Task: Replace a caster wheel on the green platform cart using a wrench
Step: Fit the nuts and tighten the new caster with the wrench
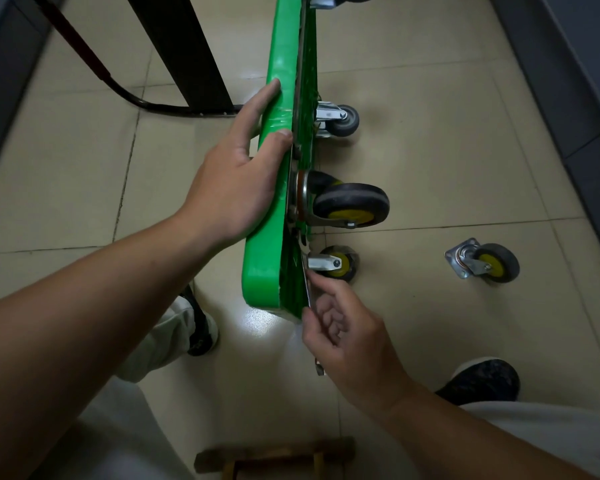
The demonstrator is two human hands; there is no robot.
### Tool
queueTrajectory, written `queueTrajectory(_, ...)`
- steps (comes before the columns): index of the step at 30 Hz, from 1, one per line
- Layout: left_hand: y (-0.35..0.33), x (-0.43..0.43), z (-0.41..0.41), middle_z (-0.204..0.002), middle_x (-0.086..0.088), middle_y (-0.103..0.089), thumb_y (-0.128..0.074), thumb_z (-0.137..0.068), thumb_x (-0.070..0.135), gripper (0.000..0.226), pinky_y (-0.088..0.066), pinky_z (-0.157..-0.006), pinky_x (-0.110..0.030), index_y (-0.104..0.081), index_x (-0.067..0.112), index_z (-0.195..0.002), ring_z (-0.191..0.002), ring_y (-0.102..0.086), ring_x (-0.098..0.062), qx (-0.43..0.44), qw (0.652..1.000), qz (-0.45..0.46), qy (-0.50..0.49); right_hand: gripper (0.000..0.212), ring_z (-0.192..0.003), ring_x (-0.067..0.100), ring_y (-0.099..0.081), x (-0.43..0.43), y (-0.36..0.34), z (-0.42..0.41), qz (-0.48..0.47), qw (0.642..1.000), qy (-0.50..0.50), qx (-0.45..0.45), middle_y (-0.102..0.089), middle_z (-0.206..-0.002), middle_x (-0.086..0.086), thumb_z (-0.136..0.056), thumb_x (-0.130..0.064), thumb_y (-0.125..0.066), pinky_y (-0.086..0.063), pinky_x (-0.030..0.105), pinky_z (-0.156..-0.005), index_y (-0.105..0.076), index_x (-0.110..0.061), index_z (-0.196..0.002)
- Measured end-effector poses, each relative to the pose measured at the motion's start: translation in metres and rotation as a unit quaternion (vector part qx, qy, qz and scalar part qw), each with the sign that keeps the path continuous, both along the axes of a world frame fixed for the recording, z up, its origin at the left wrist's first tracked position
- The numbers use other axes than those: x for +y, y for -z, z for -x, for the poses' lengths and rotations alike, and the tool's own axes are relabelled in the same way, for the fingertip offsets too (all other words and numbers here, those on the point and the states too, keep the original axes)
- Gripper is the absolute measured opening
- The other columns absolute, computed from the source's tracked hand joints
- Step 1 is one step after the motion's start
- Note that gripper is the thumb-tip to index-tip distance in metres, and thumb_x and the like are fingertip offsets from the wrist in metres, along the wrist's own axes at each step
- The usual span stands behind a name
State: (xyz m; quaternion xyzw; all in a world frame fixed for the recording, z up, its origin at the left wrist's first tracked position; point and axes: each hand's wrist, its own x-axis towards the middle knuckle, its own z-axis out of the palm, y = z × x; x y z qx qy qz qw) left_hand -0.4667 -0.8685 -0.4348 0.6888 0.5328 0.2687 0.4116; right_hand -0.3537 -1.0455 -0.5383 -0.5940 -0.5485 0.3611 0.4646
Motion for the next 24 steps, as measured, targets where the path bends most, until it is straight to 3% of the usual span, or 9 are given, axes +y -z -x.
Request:
queueTrajectory(5, -0.001, 0.0, 0.001, -0.144, 0.013, -0.054, -0.043, -0.095, 0.053, 0.06, -0.061, -0.085, -0.048, -0.031, 0.058, -0.154, -0.083, -0.07, -0.002, -0.003, 1.0, 0.006, 0.001, 0.056, -0.064, 0.021, -0.061, 0.005, 0.011, 0.0, 0.01, 0.999, -0.023, 0.029, -0.06, -0.08, 0.005, -0.099, -0.007, -0.06, -0.055, 0.037, -0.059, -0.042, -0.032, -0.147)
queueTrajectory(9, 0.0, 0.0, 0.001, -0.142, 0.013, -0.054, -0.043, -0.096, 0.052, 0.06, -0.06, -0.079, -0.039, -0.03, 0.057, -0.155, -0.08, -0.068, 0.002, -0.002, 1.0, 0.003, 0.003, 0.061, -0.083, 0.019, -0.07, 0.007, 0.016, 0.003, 0.021, 0.998, -0.035, 0.044, -0.068, -0.092, 0.003, -0.1, -0.012, -0.061, -0.059, 0.042, -0.072, -0.04, -0.051, -0.142)
queueTrajectory(15, 0.003, 0.001, 0.005, -0.139, 0.013, -0.054, -0.044, -0.102, 0.047, 0.055, -0.051, -0.067, -0.018, -0.031, 0.056, -0.155, -0.077, -0.065, 0.011, -0.003, 1.0, -0.002, -0.001, 0.05, -0.095, 0.015, -0.071, 0.012, 0.022, 0.007, 0.057, 0.997, -0.044, 0.038, -0.07, -0.1, -0.006, -0.1, -0.02, -0.061, -0.06, 0.042, -0.08, -0.044, -0.037, -0.144)
queueTrajectory(20, 0.002, 0.002, 0.005, -0.143, 0.008, -0.054, -0.043, -0.1, 0.049, 0.057, -0.052, -0.074, -0.029, -0.031, 0.056, -0.155, -0.078, -0.064, 0.011, -0.003, 1.0, -0.001, -0.004, 0.044, -0.083, 0.018, -0.071, 0.011, 0.012, 0.01, 0.053, 0.995, 0.001, 0.08, -0.07, -0.089, -0.001, -0.101, -0.015, -0.061, -0.059, 0.044, -0.075, -0.054, -0.039, -0.137)
queueTrajectory(24, 0.003, 0.002, 0.004, -0.143, 0.009, -0.056, -0.044, -0.1, 0.049, 0.057, -0.051, -0.074, -0.028, -0.032, 0.055, -0.155, -0.079, -0.065, 0.009, -0.005, 1.0, -0.003, -0.006, 0.025, -0.075, 0.023, -0.073, 0.011, -0.013, 0.016, 0.072, 0.986, 0.046, 0.141, -0.074, -0.083, 0.004, -0.1, -0.022, -0.061, -0.061, 0.05, -0.067, -0.065, -0.033, -0.122)
